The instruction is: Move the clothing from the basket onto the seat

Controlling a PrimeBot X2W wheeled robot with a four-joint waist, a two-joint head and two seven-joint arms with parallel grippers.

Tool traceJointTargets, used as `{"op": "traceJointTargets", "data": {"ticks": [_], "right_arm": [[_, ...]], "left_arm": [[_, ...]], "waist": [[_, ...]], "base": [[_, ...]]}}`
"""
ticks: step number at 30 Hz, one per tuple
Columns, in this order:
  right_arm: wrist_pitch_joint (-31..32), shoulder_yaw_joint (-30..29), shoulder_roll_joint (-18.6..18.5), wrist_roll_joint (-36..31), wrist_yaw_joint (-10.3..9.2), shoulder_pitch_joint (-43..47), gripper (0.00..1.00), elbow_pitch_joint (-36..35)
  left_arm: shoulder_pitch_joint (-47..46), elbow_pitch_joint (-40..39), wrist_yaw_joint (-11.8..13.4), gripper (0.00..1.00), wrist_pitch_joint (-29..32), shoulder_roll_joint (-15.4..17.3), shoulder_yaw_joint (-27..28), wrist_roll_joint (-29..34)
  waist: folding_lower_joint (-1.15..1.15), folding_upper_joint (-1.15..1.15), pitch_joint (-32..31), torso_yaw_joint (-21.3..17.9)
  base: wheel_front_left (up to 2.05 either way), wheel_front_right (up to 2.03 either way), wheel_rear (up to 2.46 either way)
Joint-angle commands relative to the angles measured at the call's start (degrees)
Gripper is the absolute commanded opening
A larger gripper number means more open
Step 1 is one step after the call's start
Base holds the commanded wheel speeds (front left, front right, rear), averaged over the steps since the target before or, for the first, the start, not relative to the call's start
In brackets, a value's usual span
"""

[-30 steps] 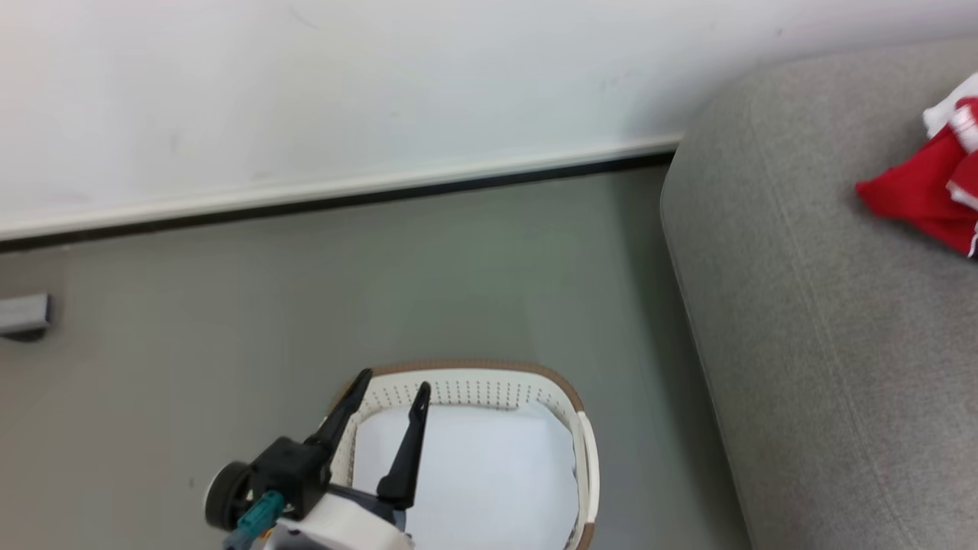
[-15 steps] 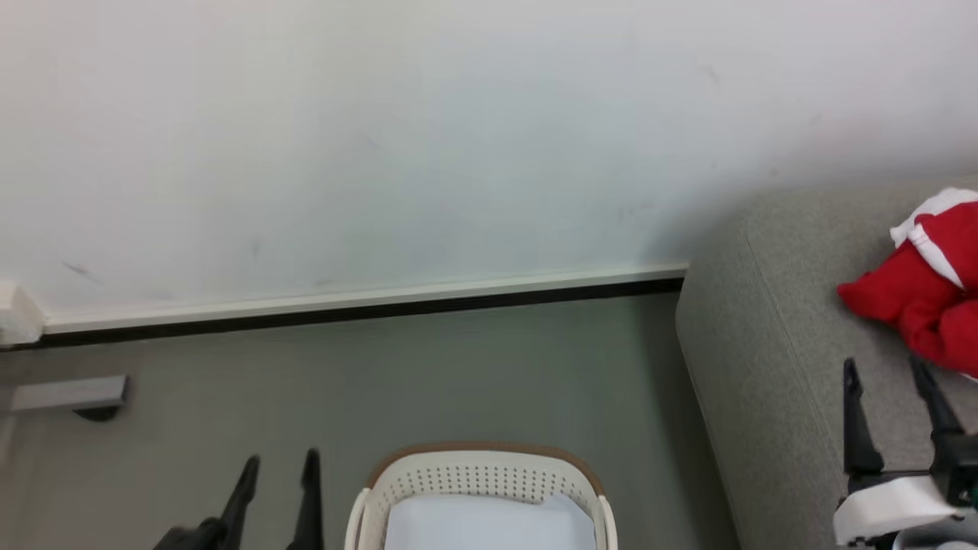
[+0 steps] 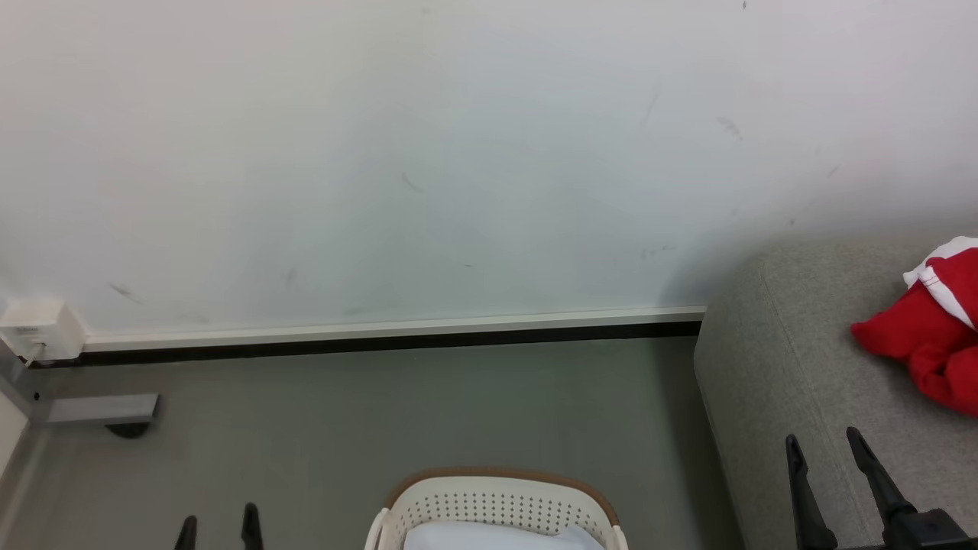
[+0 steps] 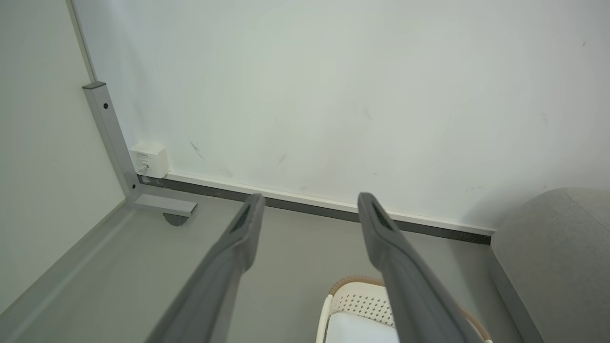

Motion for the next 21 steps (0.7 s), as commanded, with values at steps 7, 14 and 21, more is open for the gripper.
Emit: {"op": "traceJointTargets", "data": {"ticks": [7, 14, 21], "right_arm": [[-0.13, 2.03, -0.19, 1.66, -0.12, 2.48, 1.00, 1.66], [-0.07, 3.83, -0.19, 2.58, -0.12, 2.30, 1.00, 2.84], [-0.07, 4.33, -0.19, 2.89, -0.12, 1.86, 1.00, 3.02]], "left_arm": [[1.55, 3.13, -6.07, 1.00, -0.01, -1.65, 2.53, 2.88], [0.41, 4.38, -9.34, 1.00, -0.01, -2.67, 4.83, 4.08], [-0.15, 4.66, -10.68, 1.00, -0.01, -3.12, 5.85, 5.06]], "waist": [[0.01, 0.00, -1.10, -0.41], [0.01, 0.00, -1.49, -0.78], [0.01, 0.00, -1.17, -1.39]], "base": [[0.00, 0.00, 0.00], [0.00, 0.00, 0.00], [0.00, 0.00, 0.00]]}}
